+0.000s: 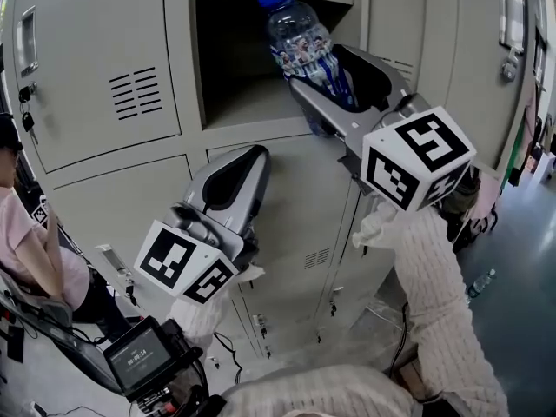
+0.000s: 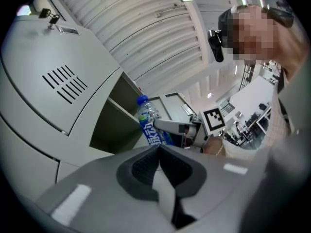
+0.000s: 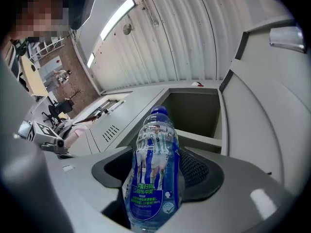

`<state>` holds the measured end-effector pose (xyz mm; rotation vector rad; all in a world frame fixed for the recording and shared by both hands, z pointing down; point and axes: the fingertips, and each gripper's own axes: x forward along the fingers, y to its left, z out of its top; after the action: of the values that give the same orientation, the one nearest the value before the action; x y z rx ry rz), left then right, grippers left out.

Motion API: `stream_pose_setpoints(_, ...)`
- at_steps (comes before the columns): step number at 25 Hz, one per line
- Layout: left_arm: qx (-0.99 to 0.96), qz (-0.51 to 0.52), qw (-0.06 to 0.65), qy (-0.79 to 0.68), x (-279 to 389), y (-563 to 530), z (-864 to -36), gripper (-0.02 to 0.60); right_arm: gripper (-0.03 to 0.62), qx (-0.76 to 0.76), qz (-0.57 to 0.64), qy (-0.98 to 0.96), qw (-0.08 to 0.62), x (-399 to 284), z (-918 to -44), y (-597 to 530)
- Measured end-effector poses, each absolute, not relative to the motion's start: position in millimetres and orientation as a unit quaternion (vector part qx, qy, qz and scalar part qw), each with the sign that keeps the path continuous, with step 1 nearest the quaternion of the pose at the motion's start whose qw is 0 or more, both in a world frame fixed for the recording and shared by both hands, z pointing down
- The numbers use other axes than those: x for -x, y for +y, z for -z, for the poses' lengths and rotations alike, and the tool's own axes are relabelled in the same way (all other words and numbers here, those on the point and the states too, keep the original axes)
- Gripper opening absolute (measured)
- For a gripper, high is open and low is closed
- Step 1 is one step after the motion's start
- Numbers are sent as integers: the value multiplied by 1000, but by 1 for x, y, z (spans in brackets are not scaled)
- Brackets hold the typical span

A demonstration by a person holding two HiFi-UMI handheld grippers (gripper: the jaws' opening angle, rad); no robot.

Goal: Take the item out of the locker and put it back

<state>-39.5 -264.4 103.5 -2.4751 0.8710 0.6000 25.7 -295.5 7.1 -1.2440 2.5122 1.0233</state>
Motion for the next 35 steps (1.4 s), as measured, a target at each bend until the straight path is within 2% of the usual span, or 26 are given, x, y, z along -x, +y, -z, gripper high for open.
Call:
stream_pose_setpoints(4,899,-224,219,305,37,-267,-100,6,304,428,-356,830,39,-20,3,-305)
stream_pose_setpoints(16,901,-236,215,293,40,-267,-99,6,304,452,-418,775,-142,5,9,-348)
stream_pose_setpoints(29,906,-221,220,286,40,-265,-106,6,304,405,-410,756,-309,28,-17,-412)
stream_pose_setpoints(35,909,-215,214,284,40,-266,-108,6,305,392,-395,758,-341,34,-32,-432)
